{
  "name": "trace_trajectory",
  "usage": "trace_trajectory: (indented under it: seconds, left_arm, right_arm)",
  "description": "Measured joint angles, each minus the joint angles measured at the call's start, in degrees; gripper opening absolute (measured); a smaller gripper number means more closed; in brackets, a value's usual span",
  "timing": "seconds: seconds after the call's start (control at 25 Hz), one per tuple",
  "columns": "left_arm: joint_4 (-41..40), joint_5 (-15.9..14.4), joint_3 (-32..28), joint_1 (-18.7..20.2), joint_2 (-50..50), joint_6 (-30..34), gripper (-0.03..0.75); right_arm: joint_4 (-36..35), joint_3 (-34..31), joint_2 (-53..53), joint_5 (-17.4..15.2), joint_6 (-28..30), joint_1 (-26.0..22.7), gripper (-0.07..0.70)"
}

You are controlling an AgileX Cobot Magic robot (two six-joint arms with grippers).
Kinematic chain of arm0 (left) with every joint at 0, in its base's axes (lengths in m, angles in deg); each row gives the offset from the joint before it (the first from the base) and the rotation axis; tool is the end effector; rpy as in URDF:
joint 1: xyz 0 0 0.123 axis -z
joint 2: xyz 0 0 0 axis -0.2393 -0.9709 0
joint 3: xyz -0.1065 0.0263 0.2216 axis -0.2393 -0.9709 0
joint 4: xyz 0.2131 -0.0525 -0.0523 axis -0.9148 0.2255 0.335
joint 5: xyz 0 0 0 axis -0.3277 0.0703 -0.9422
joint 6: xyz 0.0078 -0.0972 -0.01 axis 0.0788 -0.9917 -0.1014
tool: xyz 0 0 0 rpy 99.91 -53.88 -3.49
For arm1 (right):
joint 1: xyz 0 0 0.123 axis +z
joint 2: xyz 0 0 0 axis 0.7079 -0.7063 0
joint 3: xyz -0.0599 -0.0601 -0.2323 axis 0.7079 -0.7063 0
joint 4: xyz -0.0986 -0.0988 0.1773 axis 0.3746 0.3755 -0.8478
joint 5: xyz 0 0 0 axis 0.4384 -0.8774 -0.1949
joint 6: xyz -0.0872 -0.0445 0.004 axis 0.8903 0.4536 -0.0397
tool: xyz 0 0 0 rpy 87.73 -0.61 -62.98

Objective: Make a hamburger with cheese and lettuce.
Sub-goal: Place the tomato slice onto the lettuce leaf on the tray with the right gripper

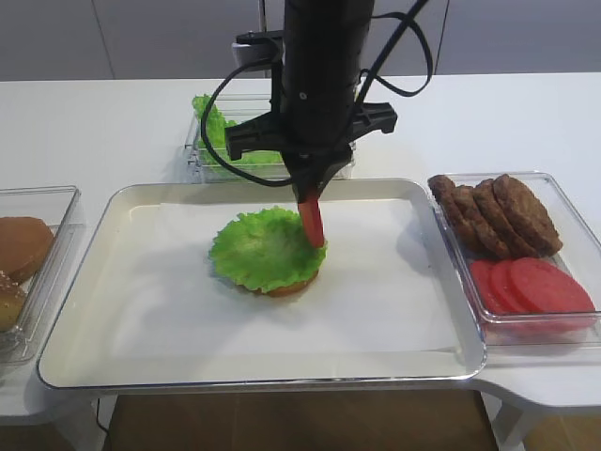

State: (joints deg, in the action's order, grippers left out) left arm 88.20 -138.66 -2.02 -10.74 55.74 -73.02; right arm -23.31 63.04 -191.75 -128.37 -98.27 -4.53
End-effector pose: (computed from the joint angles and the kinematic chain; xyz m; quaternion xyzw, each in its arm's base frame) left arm 0.0086 0.0015 0.2485 0.0228 0.8816 -0.0022 0.4714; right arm 0.2847 0.2471 0.2355 -0.1727 0.9789 0.0676 0.0860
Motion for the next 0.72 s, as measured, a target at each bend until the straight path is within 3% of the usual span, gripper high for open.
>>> trace_trajectory:
  seconds: [0.72]
  left_arm:
    - [0.00,0.00,0.00,0.00,0.00,0.00,0.414]
  right_arm:
    - [-0.97,0.00,0.00,0.00,1.06,0.00,0.085]
